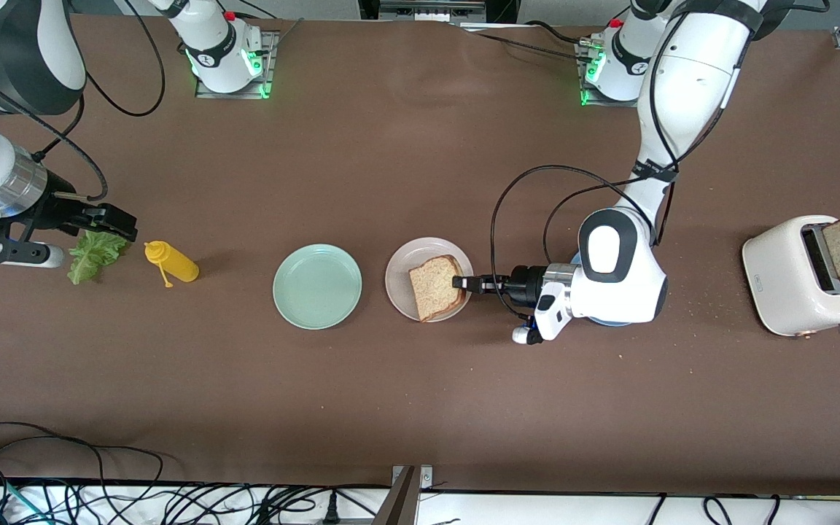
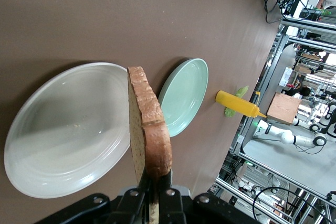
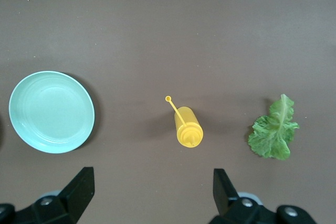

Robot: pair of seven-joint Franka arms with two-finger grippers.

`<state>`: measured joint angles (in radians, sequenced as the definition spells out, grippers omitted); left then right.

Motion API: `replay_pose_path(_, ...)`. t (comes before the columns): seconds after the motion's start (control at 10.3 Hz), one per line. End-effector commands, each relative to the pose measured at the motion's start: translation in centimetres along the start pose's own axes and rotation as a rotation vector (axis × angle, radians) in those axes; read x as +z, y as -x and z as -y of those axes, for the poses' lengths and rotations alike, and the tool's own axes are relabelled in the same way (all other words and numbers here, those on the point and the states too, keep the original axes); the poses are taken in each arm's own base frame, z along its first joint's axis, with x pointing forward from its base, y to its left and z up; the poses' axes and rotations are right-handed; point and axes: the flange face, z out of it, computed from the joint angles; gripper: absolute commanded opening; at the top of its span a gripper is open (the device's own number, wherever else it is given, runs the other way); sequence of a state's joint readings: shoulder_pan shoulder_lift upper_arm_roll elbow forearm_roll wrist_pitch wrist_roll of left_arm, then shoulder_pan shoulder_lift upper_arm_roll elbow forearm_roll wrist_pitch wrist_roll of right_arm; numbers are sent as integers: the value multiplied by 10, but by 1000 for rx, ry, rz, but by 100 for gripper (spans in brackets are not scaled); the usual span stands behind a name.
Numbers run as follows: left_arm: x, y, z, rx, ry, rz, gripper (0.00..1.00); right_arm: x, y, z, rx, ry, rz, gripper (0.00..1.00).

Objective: Make sandwich on beige plate with both arms
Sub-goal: 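Carry the bread slice with the left gripper over the beige plate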

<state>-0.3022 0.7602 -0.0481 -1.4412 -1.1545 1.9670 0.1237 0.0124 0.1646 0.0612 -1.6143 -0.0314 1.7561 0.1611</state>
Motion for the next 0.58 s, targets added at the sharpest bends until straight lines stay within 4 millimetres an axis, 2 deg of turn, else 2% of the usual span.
replay_pose_path(0.0, 11, -1, 4, 13, 17, -20, 0, -3, 0, -1, 16, -18, 6, 100)
replay_pose_path(0.48, 20, 4, 14, 27, 7, -3, 0, -4, 0, -1, 17, -18, 5, 100)
